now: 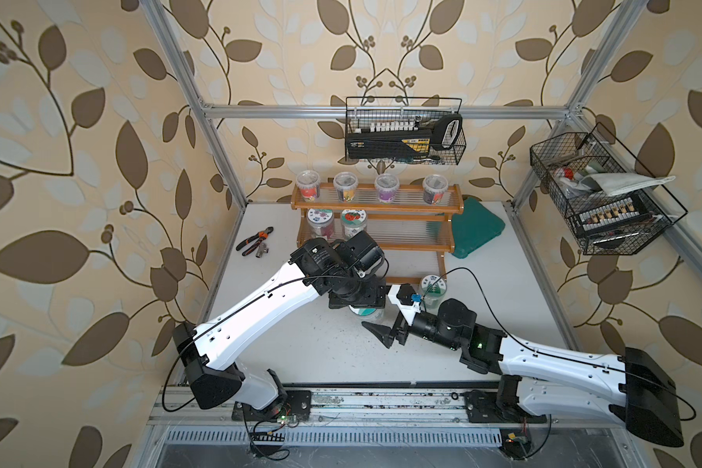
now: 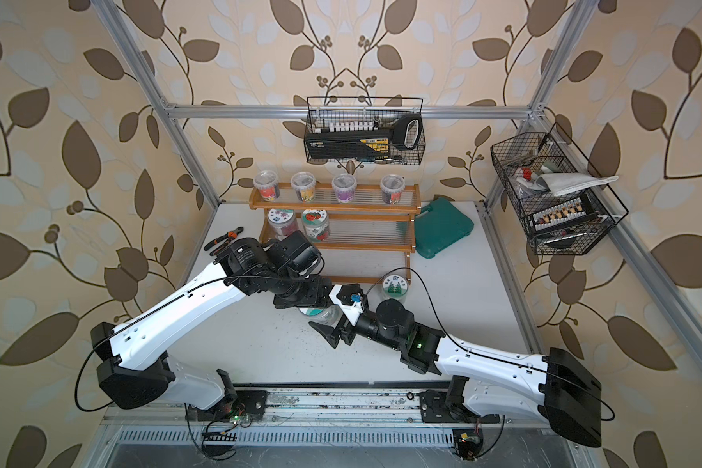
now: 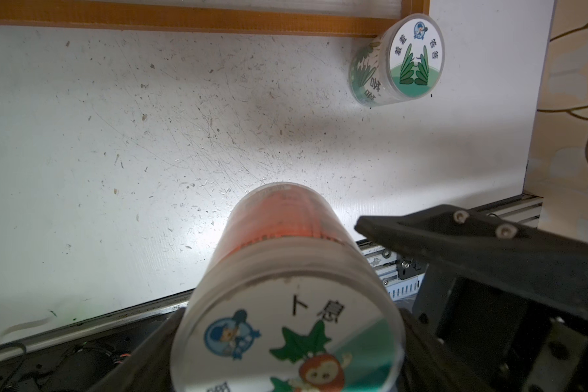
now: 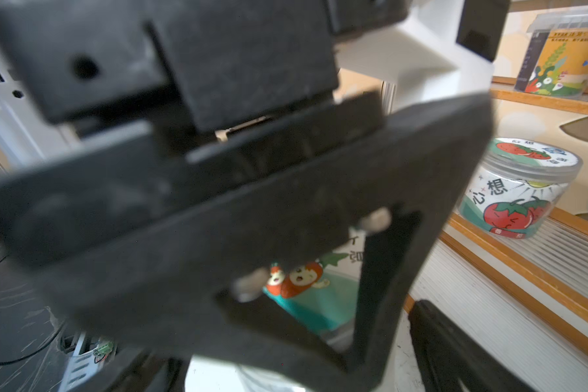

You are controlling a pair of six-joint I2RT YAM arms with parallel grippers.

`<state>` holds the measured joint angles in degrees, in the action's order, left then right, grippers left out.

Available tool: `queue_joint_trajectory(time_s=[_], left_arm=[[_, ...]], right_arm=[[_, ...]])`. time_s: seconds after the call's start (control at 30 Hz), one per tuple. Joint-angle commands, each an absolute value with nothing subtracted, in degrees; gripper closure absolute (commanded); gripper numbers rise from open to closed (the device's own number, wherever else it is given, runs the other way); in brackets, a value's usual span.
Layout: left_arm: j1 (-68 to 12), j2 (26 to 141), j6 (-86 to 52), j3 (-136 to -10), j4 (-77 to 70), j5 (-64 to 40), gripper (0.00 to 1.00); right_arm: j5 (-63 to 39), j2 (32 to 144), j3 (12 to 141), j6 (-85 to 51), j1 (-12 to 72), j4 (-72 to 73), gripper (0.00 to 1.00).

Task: Place the seed container on the shelf
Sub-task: Pick up the seed jar at the center of the board.

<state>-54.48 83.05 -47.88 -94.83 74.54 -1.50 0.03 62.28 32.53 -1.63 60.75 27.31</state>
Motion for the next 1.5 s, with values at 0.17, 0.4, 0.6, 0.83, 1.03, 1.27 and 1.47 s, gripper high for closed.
queue_joint_trajectory(time_s=[0.17,0.4,0.6,0.83,1.03,1.27,1.47], left_arm=[[-55.19,83.92,-47.81,-97.37,72.95,-2.11,0.44],[-55.19,84.01,-47.46,-97.32,72.33,-3.28,0.44],[-55.17,83.91,-47.28,-97.16,72.25,-3.76,0.44],[-55.19,83.46,-47.01,-96.66,70.85,-5.0,0.43],[-55.13,83.3,-46.91,-96.3,70.1,-5.05,0.33],[-55.03,80.84,-46.74,-95.88,67.69,-3.28,0.15],[-53.43,77.59,-45.9,-96.13,65.76,0.1,0.02]], right_arm=[[1.58,63.46,31.69,0.13,61.25,28.2,0.01],[2.89,64.57,32.15,1.14,61.24,27.52,0.01],[4.38,65.21,32.46,1.32,61.23,27.16,0.01],[4.45,64.54,32.53,1.48,61.18,26.85,0.23],[3.37,62.39,31.13,1.93,61.26,27.58,0.43],[0.59,60.52,29.71,2.02,61.26,28.99,0.58],[0.18,59.7,28.33,2.02,61.25,30.81,0.61]])
